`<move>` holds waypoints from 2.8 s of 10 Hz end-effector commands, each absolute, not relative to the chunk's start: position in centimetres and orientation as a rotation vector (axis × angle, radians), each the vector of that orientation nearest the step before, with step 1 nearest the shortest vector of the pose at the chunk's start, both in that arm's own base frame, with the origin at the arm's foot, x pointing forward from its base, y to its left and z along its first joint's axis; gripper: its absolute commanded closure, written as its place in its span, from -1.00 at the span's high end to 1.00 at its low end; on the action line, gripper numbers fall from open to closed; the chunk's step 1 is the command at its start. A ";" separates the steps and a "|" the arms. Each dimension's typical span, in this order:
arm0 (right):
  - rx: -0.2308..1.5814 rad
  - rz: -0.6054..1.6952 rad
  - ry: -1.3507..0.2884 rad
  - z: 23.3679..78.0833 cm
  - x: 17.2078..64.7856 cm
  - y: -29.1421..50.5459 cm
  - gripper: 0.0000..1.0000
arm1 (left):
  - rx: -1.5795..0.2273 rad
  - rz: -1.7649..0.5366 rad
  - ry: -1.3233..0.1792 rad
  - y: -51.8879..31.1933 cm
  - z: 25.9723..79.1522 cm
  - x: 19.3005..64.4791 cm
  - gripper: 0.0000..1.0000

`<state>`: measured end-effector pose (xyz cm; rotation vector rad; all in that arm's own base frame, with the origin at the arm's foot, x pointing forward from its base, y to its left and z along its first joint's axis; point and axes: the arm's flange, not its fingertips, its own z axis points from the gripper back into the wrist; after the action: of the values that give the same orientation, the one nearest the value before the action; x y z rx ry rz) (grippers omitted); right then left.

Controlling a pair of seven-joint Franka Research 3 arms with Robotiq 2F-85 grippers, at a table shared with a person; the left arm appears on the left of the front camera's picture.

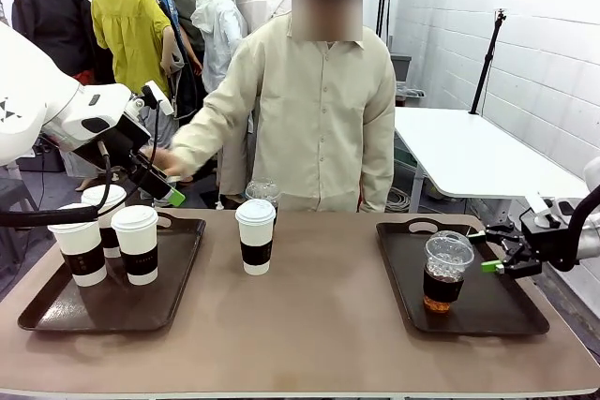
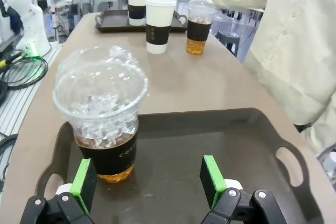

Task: Distribute the coffee onto the tray.
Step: Pick up another iced Americano from the middle of the table and place it on the right Handle tray.

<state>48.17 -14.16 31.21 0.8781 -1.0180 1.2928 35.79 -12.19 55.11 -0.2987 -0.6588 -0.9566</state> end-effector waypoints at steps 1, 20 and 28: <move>0.837 1.312 -0.958 33.1 49.1 -13.8 1.00 | -0.293 -0.965 -0.651 -12.0 55.2 36.0 1.00; 0.820 1.279 -0.848 36.5 59.1 2.6 1.00 | -0.293 -0.965 -0.651 -12.0 55.2 36.0 1.00; 0.875 1.281 -0.814 33.3 59.3 3.7 1.00 | -0.293 -0.965 -0.651 -12.0 55.2 36.0 1.00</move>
<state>59.75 3.64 33.16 0.8747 -0.8145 1.2792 35.78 -12.20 55.12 -0.2979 -0.6585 -0.9568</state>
